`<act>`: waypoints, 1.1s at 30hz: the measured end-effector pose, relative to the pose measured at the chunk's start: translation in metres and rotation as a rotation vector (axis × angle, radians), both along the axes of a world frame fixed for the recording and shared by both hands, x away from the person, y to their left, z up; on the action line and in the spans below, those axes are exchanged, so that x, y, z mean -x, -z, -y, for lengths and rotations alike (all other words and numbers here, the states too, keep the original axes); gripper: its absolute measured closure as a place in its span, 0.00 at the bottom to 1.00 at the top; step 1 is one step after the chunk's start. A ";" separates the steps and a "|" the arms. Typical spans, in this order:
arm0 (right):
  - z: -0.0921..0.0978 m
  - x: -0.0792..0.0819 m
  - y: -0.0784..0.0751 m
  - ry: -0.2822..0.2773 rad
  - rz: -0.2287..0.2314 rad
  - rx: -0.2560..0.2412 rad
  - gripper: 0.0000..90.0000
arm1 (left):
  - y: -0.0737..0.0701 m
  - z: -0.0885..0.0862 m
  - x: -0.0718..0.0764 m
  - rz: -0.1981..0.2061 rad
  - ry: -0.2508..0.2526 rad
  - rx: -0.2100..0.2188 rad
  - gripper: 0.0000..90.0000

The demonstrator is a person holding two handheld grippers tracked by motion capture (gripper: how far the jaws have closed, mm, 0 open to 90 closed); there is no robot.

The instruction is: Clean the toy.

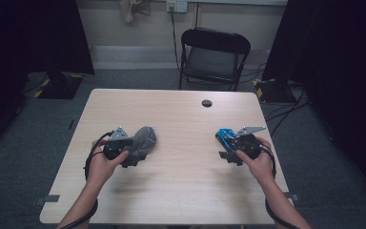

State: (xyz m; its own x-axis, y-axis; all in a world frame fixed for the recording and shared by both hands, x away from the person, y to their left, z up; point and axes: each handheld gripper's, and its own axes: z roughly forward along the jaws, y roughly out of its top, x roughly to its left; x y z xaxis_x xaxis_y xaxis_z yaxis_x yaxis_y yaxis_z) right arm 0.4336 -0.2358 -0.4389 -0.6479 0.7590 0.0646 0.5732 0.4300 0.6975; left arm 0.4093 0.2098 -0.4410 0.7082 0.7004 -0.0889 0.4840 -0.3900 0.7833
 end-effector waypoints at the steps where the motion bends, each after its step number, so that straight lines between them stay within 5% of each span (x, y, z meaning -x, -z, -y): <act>1: 0.000 0.000 0.000 0.000 0.000 0.000 0.17 | 0.000 0.000 0.000 0.000 0.000 0.000 0.18; 33: -0.022 0.027 0.002 -0.089 0.016 -0.001 0.17 | 0.019 0.012 0.027 -0.034 0.063 0.025 0.18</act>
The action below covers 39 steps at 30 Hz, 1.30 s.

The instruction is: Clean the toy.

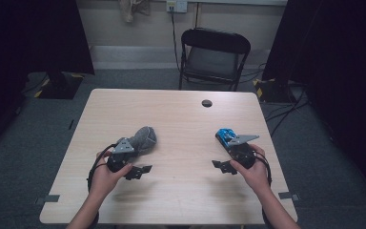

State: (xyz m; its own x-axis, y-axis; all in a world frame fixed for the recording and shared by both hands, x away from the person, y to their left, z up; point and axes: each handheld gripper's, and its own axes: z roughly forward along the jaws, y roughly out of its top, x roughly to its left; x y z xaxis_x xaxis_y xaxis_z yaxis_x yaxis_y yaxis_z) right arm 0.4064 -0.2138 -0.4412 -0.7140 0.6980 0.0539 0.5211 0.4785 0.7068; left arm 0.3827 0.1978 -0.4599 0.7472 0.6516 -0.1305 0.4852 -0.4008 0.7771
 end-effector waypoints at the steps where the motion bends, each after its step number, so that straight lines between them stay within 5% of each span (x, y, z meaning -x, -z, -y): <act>1: -0.001 0.002 0.001 -0.001 0.000 0.002 0.18 | 0.001 0.000 0.002 -0.003 -0.001 0.002 0.18; 39: -0.017 0.037 0.019 -0.071 -0.026 0.011 0.18 | 0.014 0.000 0.033 -0.012 0.034 -0.012 0.18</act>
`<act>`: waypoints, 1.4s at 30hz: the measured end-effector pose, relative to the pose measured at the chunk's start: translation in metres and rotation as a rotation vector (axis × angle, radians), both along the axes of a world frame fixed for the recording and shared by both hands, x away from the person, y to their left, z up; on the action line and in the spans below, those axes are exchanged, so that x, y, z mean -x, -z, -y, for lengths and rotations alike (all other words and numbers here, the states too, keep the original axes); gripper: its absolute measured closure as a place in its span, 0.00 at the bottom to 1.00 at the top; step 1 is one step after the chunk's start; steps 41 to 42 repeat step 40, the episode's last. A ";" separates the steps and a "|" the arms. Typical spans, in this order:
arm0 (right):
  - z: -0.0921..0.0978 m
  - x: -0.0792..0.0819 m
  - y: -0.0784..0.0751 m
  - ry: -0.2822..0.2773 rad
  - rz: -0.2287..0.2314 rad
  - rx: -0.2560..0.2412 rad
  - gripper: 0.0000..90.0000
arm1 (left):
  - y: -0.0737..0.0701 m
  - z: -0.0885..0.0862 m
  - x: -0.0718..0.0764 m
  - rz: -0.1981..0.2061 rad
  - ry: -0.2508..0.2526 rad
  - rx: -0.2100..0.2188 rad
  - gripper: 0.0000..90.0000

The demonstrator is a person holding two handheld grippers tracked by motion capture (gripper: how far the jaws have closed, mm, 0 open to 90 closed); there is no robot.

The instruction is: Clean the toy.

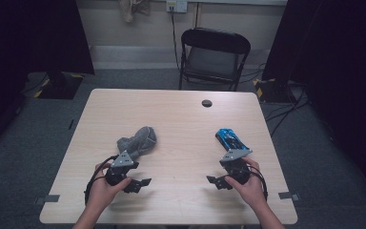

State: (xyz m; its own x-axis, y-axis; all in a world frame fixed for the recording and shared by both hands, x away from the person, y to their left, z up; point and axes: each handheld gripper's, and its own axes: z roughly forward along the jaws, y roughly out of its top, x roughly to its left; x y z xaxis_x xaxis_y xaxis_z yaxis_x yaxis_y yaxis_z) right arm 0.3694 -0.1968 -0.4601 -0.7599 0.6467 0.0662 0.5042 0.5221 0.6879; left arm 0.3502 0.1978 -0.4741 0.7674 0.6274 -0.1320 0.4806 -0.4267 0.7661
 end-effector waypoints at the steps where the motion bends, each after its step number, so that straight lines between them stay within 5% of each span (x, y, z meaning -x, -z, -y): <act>1: 0.000 0.001 0.001 -0.003 -0.002 0.002 0.18 | 0.000 0.000 0.000 0.000 0.000 0.000 0.18; 16: -0.007 0.011 0.019 -0.025 -0.019 0.015 0.18 | 0.016 0.009 0.009 -0.017 0.041 -0.016 0.18; 22: -0.012 0.014 0.029 -0.049 -0.032 0.027 0.18 | 0.019 0.009 0.008 0.007 0.046 -0.016 0.18; 34: -0.015 0.020 0.039 -0.047 0.067 0.013 0.16 | 0.026 0.009 0.009 0.040 0.067 -0.092 0.17; 42: -0.012 0.021 0.041 -0.046 0.084 -0.010 0.16 | 0.026 0.011 0.008 0.050 0.078 -0.105 0.17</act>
